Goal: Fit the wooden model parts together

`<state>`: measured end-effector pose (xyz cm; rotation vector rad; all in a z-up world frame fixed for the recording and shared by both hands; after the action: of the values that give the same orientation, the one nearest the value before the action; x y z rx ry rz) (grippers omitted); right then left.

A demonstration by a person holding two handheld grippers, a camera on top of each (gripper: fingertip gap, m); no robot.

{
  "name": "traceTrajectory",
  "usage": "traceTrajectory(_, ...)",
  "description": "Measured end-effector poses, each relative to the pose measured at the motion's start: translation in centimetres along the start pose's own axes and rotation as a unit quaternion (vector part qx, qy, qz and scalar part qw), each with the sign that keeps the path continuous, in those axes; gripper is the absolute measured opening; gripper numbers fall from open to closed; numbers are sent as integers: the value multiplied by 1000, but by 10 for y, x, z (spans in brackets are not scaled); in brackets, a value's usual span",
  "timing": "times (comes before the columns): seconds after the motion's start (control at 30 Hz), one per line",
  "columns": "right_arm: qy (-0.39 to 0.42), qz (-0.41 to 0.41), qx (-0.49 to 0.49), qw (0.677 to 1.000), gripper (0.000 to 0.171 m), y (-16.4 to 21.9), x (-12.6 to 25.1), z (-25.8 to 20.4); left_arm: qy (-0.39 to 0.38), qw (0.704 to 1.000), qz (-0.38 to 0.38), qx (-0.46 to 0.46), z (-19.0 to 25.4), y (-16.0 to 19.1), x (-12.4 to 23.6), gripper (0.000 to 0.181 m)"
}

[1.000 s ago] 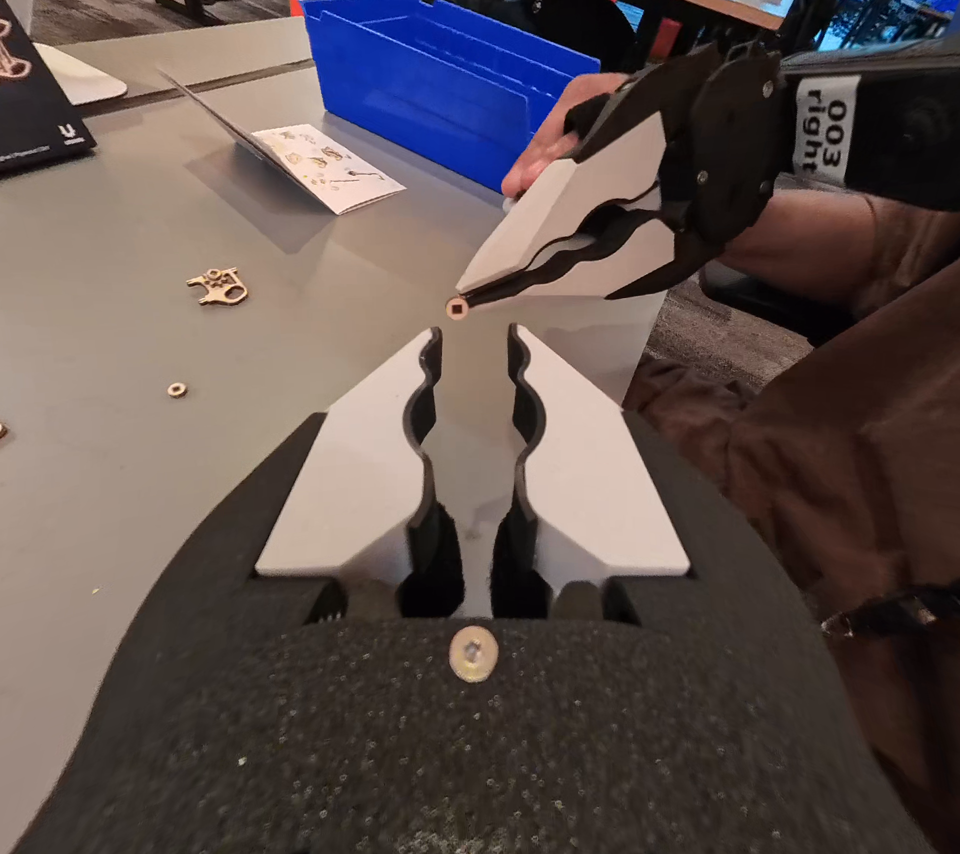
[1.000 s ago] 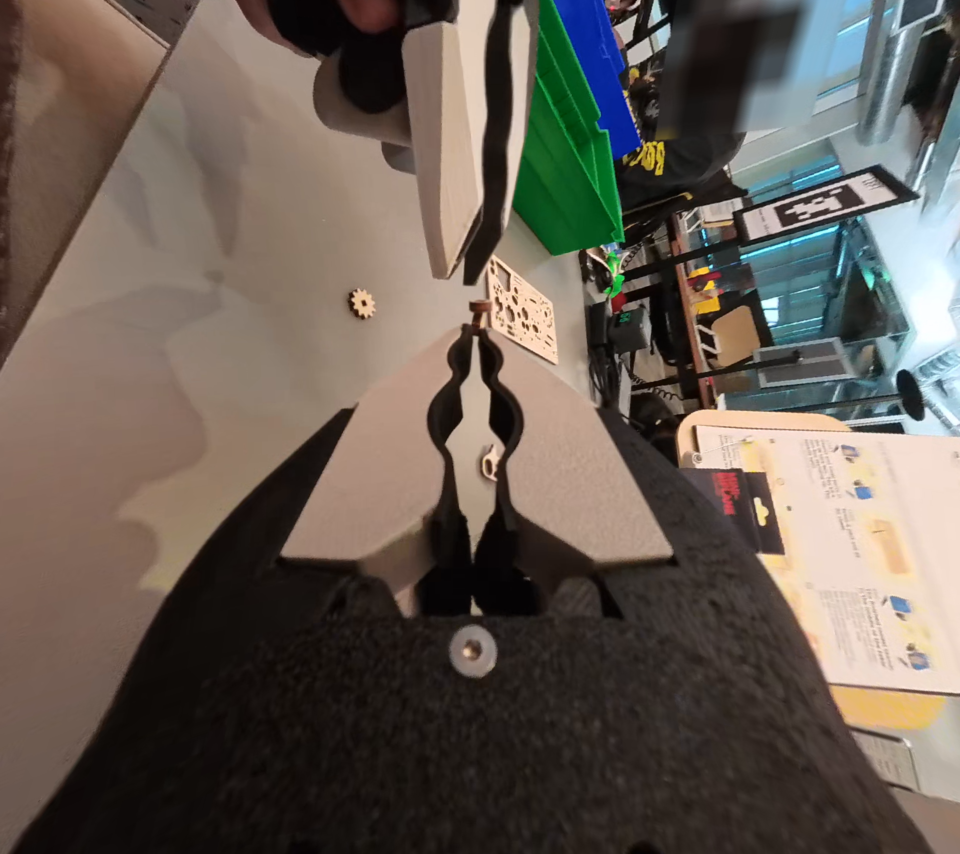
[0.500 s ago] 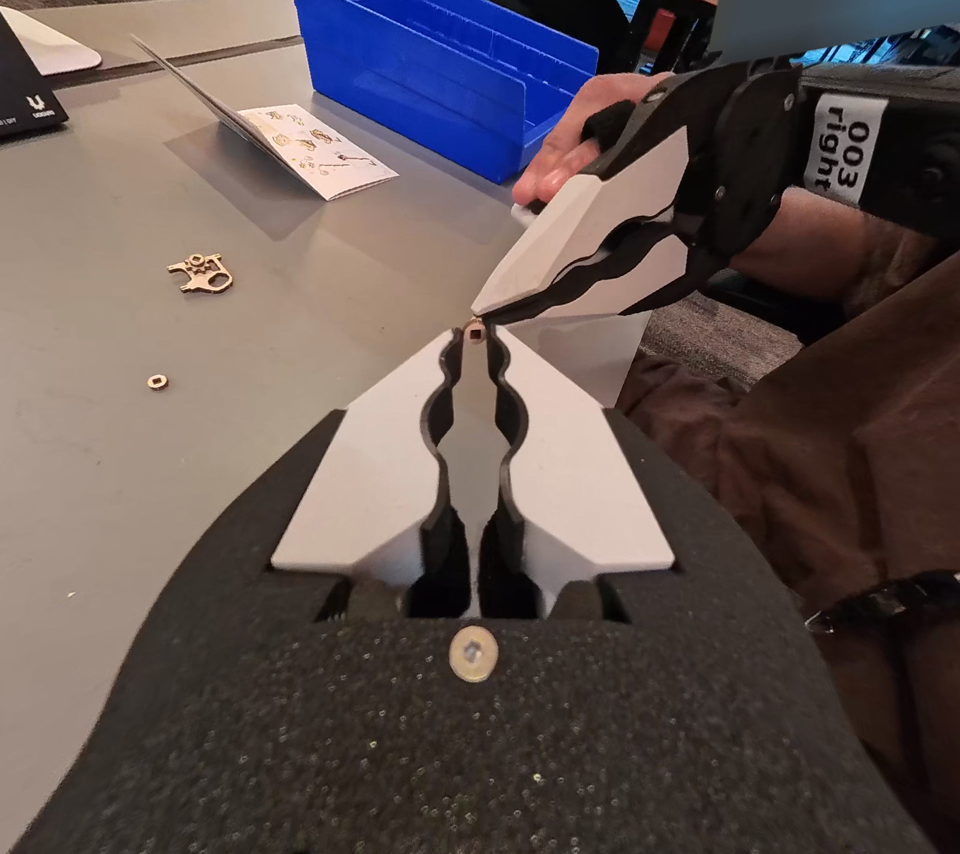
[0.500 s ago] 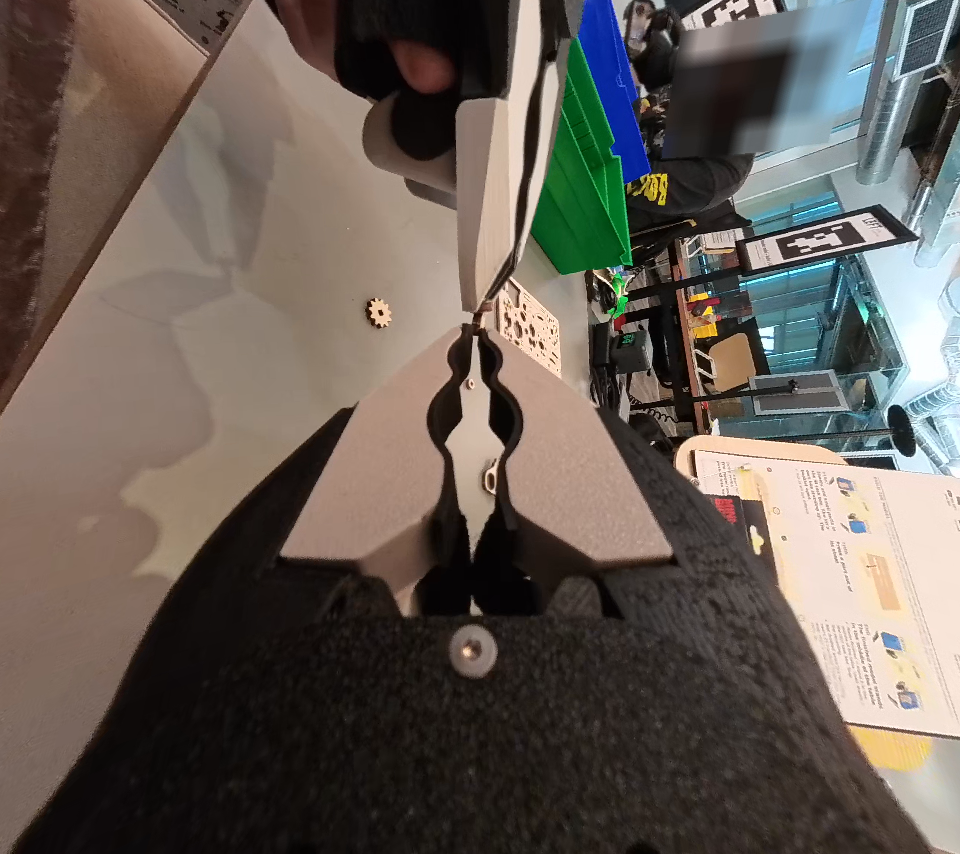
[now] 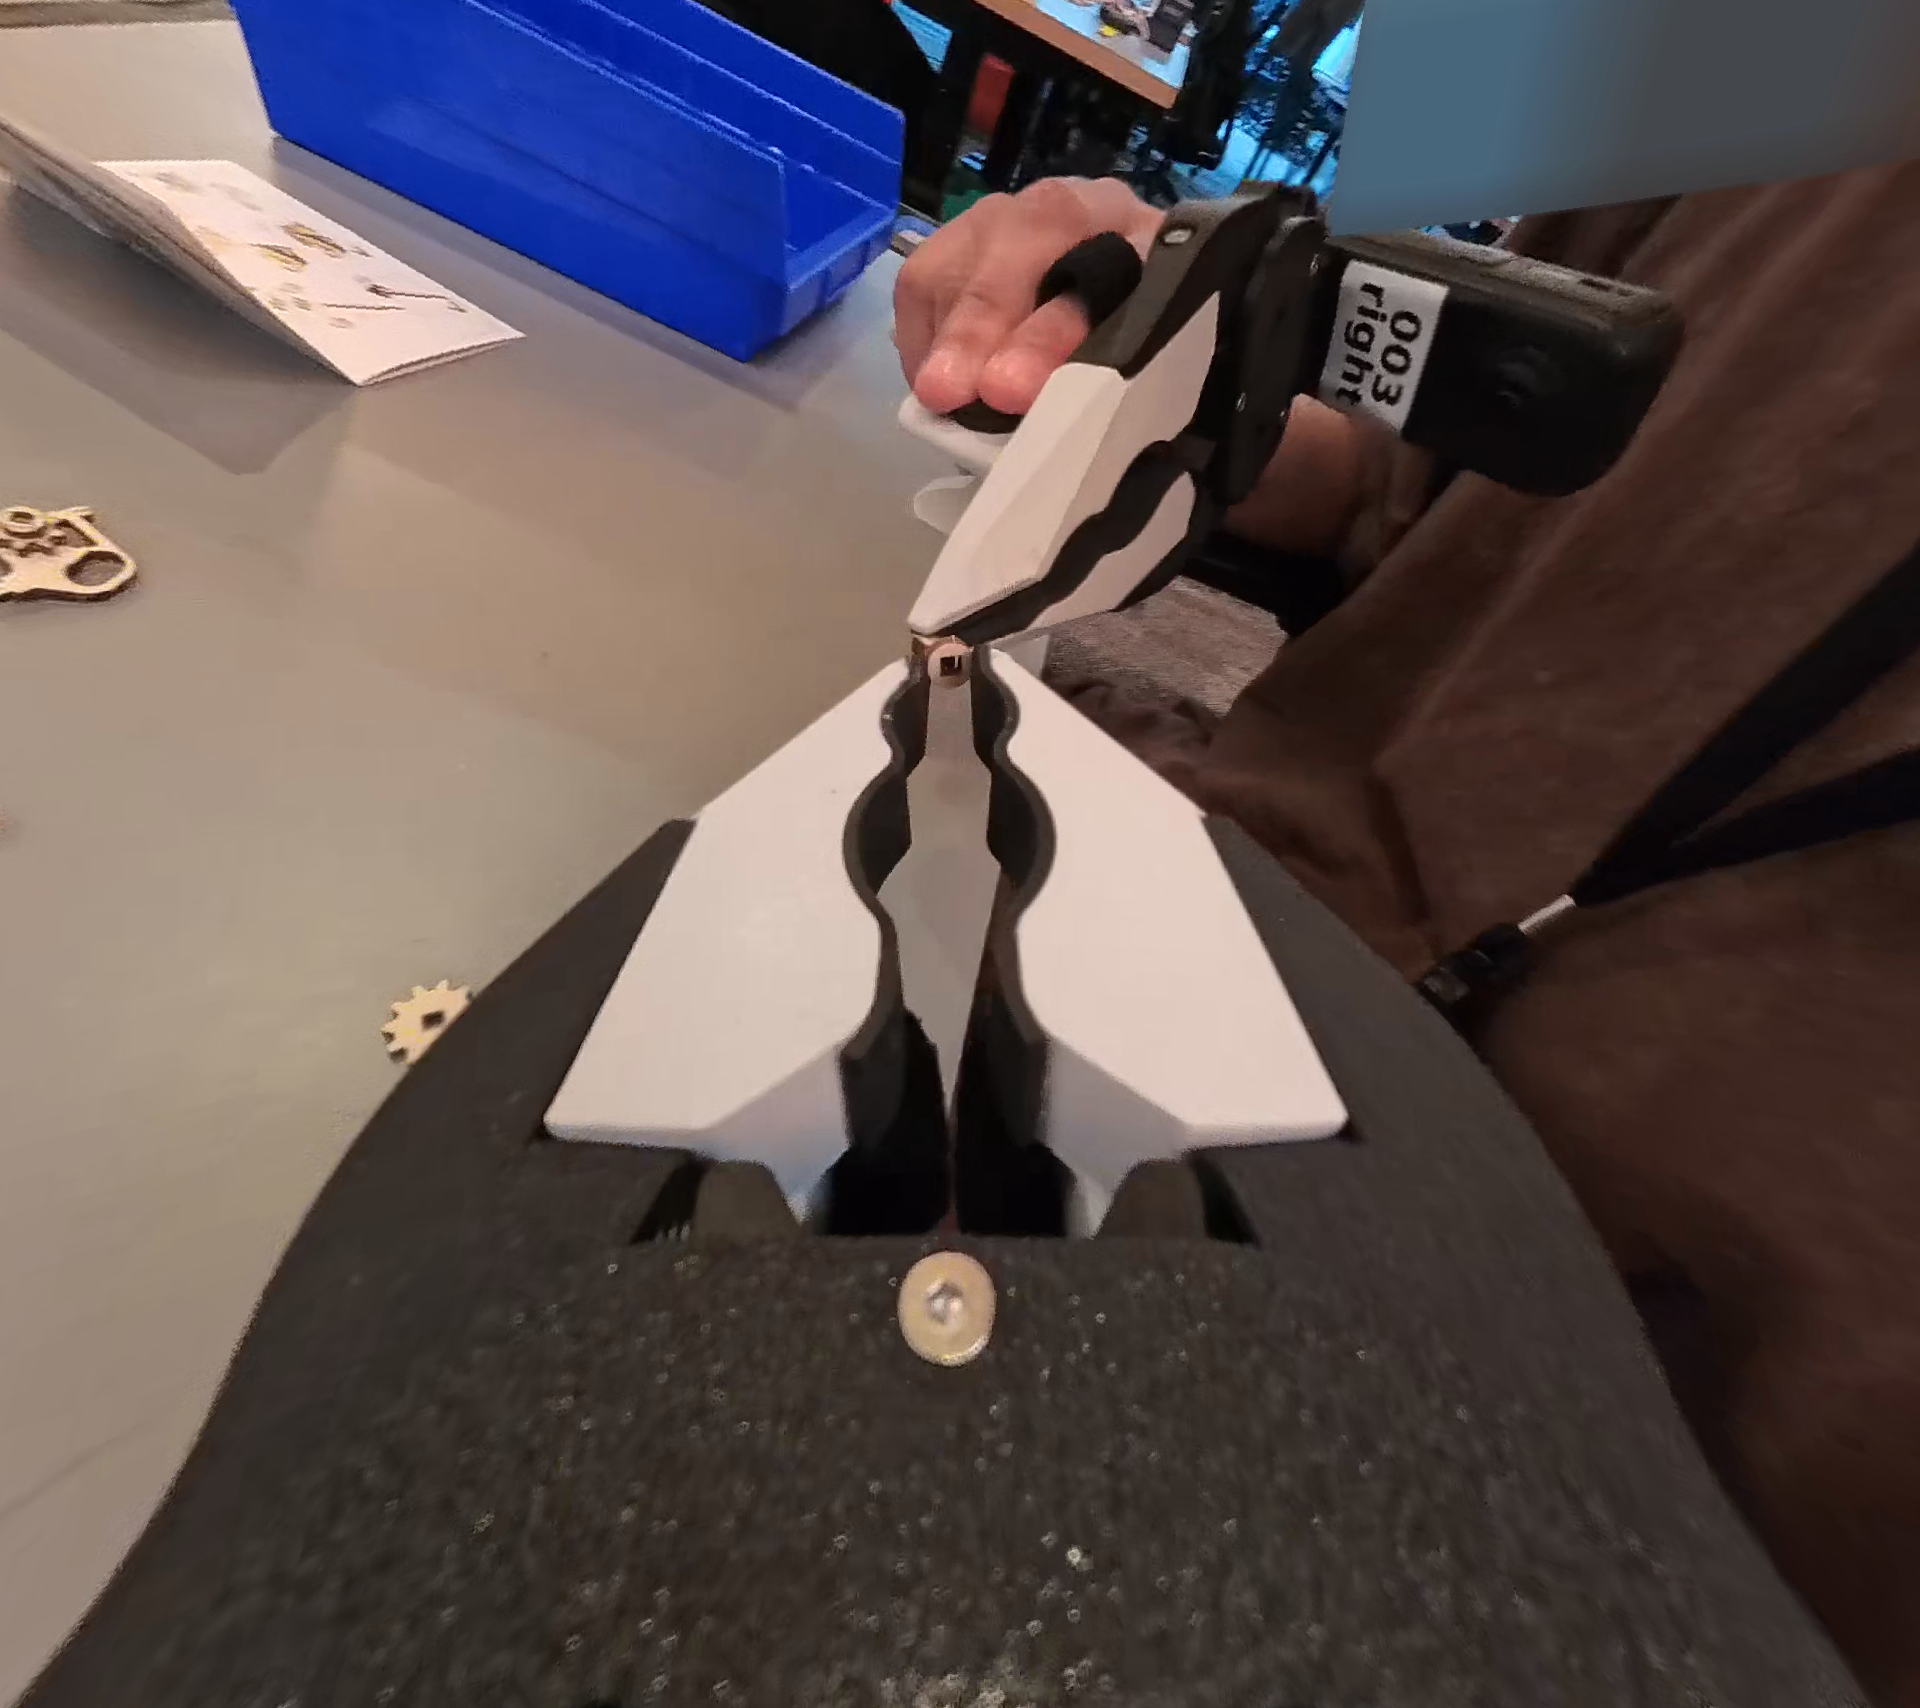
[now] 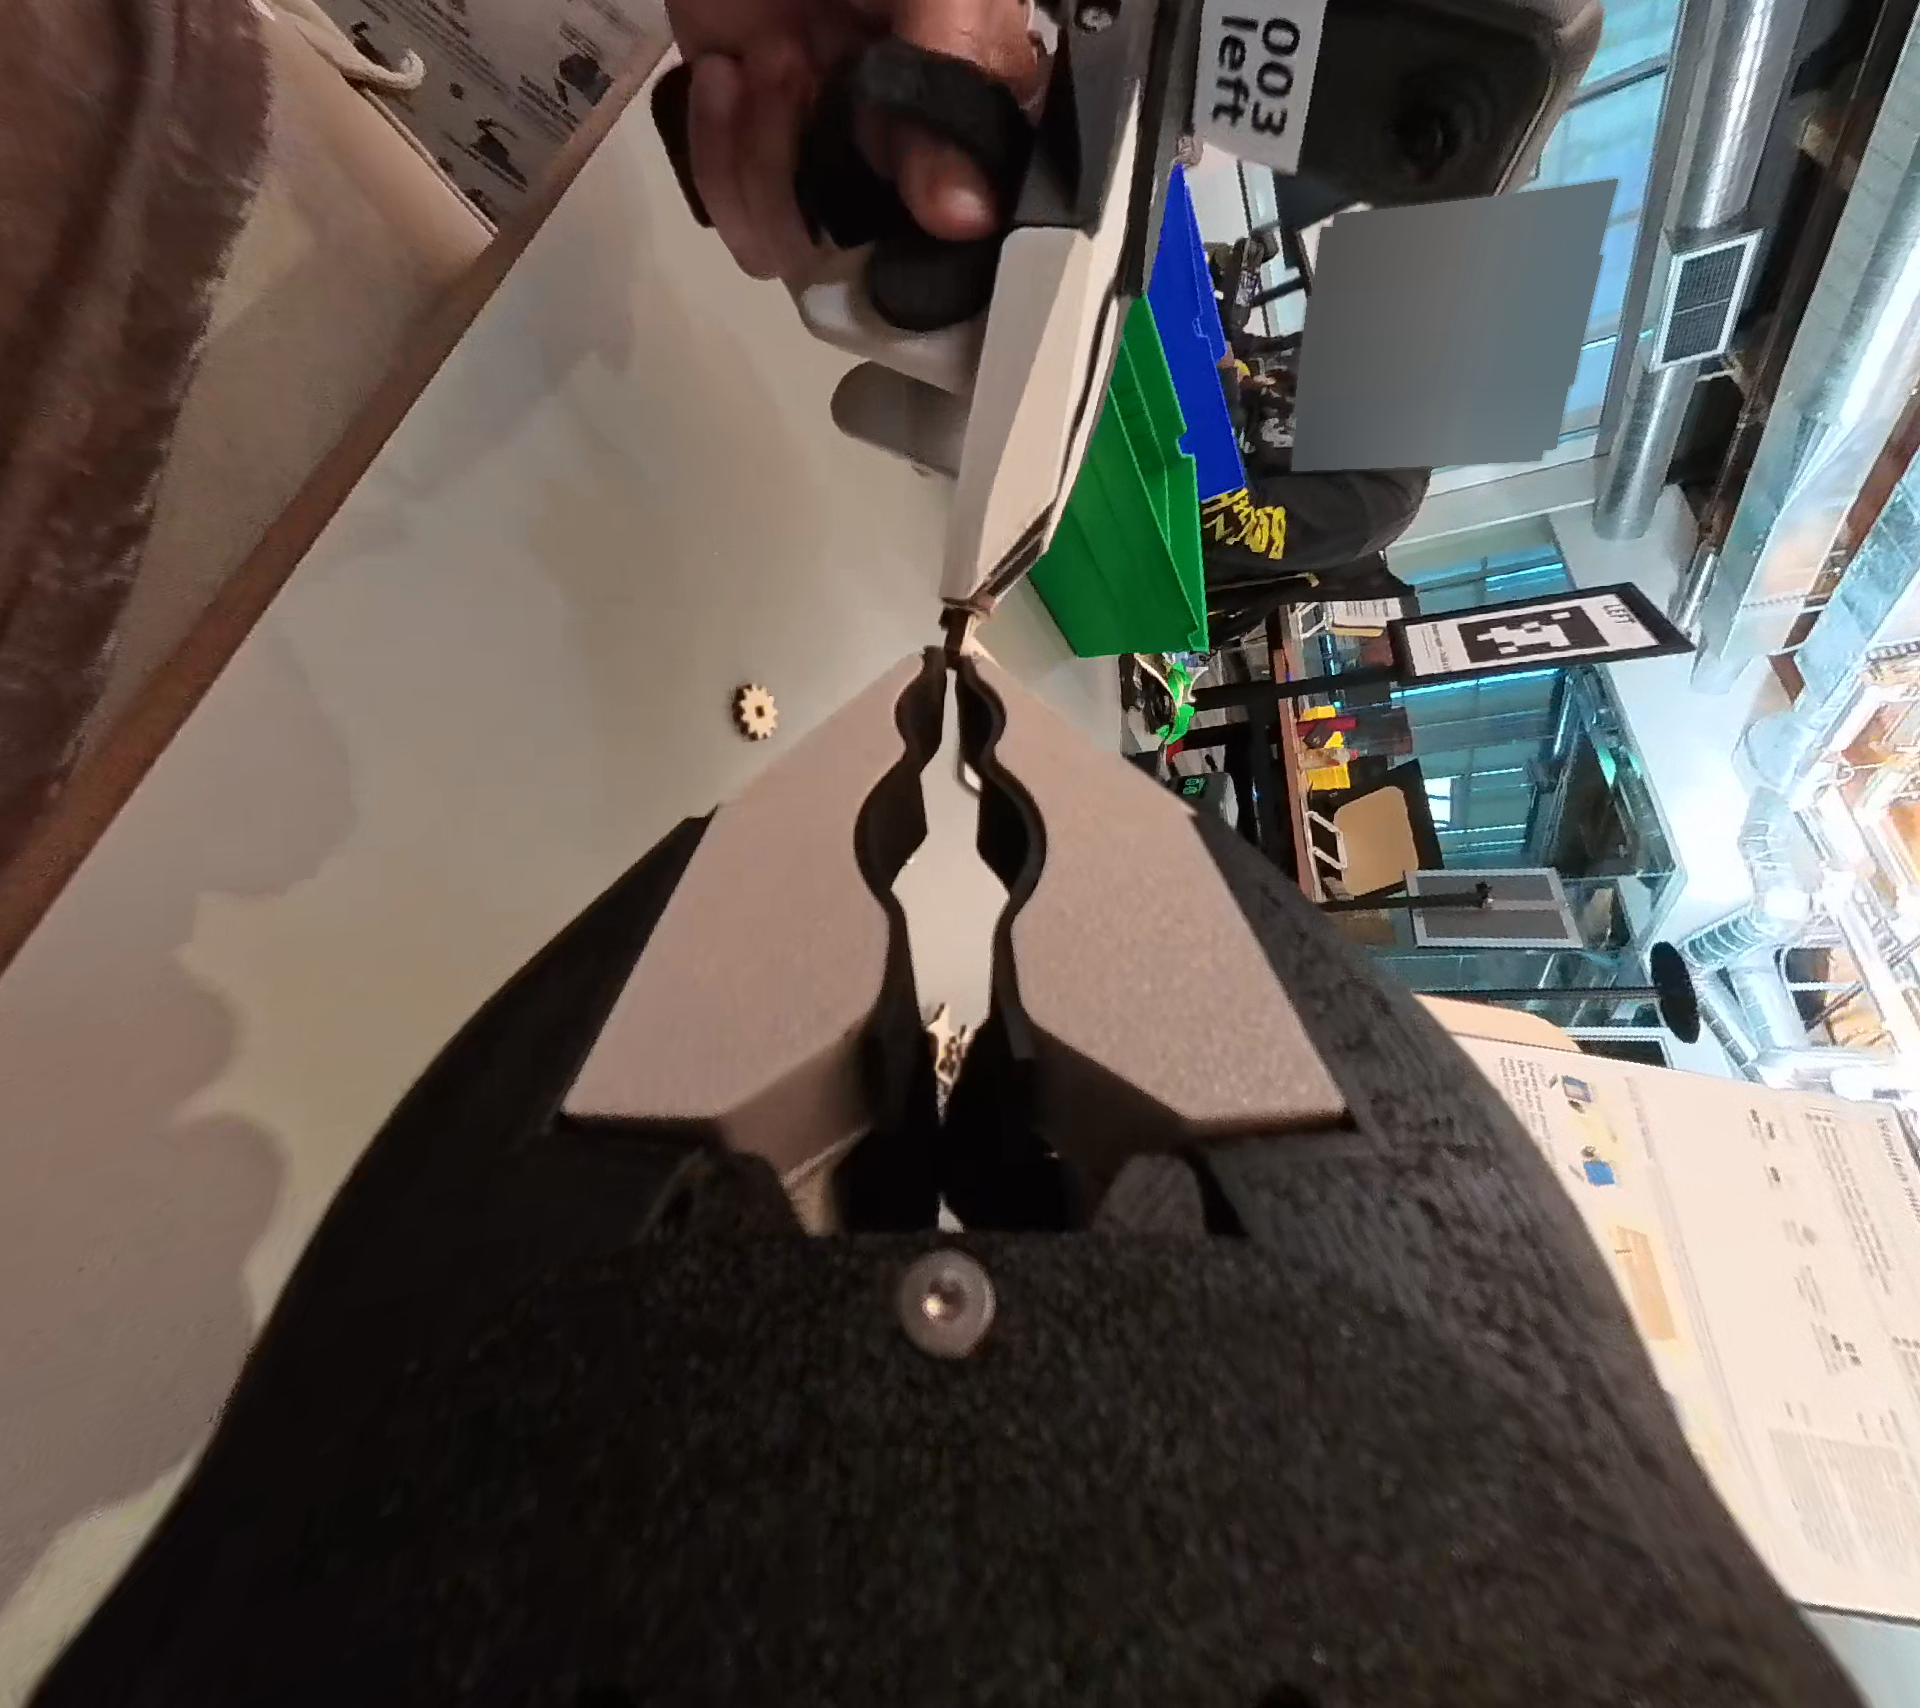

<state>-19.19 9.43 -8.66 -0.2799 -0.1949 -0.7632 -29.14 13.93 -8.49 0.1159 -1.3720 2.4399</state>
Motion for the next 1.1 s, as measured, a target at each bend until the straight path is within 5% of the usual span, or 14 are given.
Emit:
traceTrajectory(0.03, -1, -4, 0, 1000, 2, 0, 0, 0, -1, 1000, 0, -1, -1, 0, 0, 6)
traceTrajectory(0.6, -2, 34, -170, 985, 3, 9, -2, 2, -104, 990, -7, -93, 7, -6, -5, 6)
traceTrajectory(0.93, -19, -19, -102, 994, 1, 5, -11, -7, -139, 987, -24, -78, 1, 1, -7, 6)
traceTrajectory(1.0, -12, 62, -111, 992, 0, -16, -11, -5, -172, 981, -37, -77, -7, 5, -7, 6)
traceTrajectory(1.1, -12, 39, -122, 992, 0, -17, -17, 2, -165, 982, -42, -85, -10, 10, -6, 7)
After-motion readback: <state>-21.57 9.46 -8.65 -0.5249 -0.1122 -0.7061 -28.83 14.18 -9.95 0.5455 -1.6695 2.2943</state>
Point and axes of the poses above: each gripper's, where its closed fingertips meet, x back along the fingers, y out of its underside, z = x × y across the jaws, the point moved 6 cm from there along x, back along the fingers, and after that the axes turned 11 degrees about x, right-handed, at the moved point
